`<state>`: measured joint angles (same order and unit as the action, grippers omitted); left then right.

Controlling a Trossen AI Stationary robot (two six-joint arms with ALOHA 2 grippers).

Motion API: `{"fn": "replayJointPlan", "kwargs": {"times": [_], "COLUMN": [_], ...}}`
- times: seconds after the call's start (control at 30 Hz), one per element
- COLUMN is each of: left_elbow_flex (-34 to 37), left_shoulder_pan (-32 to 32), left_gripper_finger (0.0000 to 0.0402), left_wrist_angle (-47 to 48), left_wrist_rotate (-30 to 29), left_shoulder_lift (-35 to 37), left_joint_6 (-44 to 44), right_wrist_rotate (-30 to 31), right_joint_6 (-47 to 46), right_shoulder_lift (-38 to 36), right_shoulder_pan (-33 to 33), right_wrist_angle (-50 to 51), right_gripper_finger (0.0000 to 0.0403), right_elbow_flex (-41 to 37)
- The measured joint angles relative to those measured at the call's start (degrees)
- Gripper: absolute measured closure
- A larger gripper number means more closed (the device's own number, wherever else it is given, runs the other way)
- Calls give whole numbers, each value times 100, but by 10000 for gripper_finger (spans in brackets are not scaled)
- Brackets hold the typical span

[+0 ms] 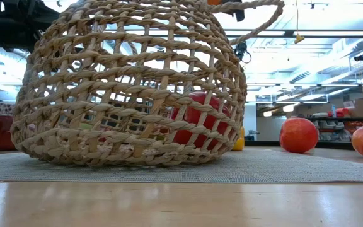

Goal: Build produce basket
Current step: Put the orange into the brown woven basket

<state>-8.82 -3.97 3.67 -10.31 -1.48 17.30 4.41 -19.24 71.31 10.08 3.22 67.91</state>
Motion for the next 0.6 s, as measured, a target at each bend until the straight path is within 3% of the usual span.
{"fn": "replayJointPlan", "kwargs": {"times": [0.33, 0.6], "left_elbow_flex": [0, 0], "left_shoulder_pan": [1, 2], "left_gripper_finger": [12, 12], "left_wrist_angle": [-1, 0], "left_wrist_rotate": [-2, -2], "left_shoulder_lift": [0, 0], "left_joint_6": [2, 2], "right_wrist_rotate": [-334, -636], "right_joint_6": [415, 554], "right_shoulder_lift": [677, 1094], "right_shoulder_pan": [-208, -322], "right_wrist_angle": [715, 1241], "right_gripper_finger": [59, 59], "right_elbow_flex": [830, 1056]}}
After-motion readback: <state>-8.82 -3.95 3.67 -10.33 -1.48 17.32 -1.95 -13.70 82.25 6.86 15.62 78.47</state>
